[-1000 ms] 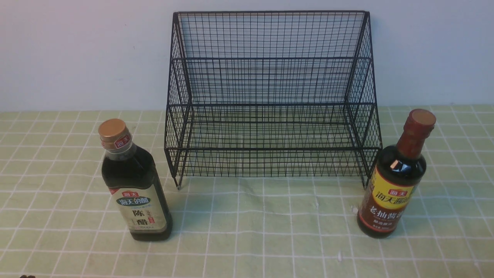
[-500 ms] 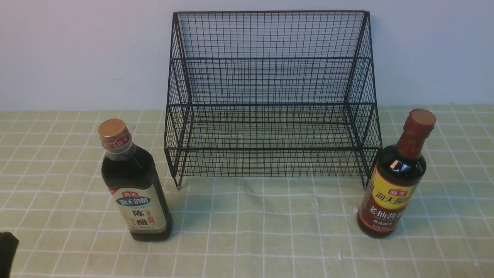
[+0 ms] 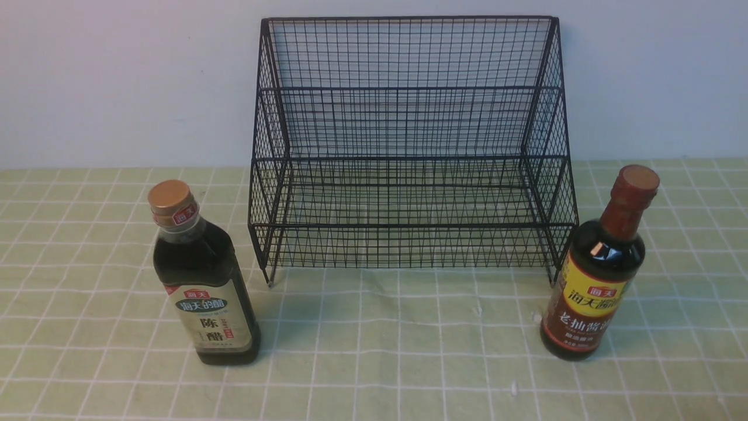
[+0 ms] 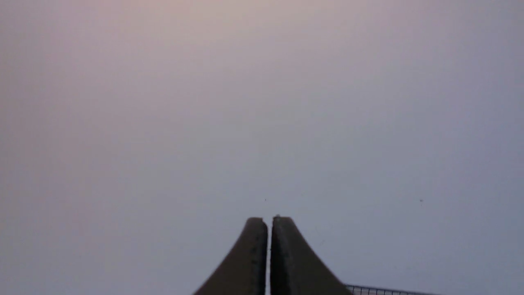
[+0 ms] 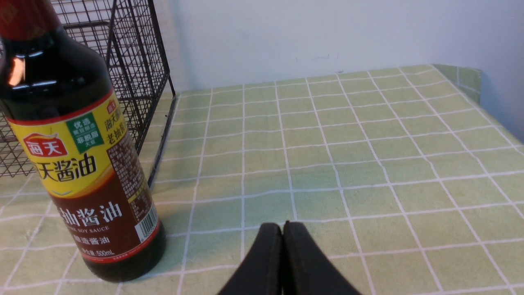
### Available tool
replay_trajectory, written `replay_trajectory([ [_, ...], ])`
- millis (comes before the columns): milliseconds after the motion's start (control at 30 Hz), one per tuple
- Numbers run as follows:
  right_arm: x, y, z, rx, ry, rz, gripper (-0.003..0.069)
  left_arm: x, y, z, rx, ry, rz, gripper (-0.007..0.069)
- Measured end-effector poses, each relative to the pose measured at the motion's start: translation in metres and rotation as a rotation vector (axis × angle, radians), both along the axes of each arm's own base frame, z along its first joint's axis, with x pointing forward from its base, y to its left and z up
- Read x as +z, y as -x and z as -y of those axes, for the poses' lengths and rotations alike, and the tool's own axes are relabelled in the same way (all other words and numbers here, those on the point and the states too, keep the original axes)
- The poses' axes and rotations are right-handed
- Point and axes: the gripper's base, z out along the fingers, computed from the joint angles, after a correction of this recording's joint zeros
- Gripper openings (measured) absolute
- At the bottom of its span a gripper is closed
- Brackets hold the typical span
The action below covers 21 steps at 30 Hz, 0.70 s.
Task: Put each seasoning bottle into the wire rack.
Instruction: Use the left arm to grab the condiment bottle closest to it
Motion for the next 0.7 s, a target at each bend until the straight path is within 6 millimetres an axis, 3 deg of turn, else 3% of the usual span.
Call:
replay_trajectory([
  [133, 0.000, 0.000, 0.000, 0.000, 0.000, 0.000, -0.0013, 0.024, -0.021, 0.004, -0.006, -0.071, -0.123, 0.0051],
  [300, 0.000, 0.000, 0.000, 0.000, 0.000, 0.000, -0.0013, 0.044, -0.068, 0.011, -0.044, -0.083, -0.273, 0.0202],
  [467, 0.000, 0.000, 0.000, 0.000, 0.000, 0.000, -0.0013, 0.040, -0.103, 0.018, -0.093, -0.098, -0.378, 0.0347],
  [600, 0.000, 0.000, 0.000, 0.000, 0.000, 0.000, -0.0013, 0.028, -0.132, 0.036, -0.243, -0.184, -0.395, 0.0476],
  [700, 0.000, 0.000, 0.000, 0.000, 0.000, 0.000, -0.0013, 0.017, -0.145, 0.045, -0.329, -0.261, -0.418, 0.0514],
])
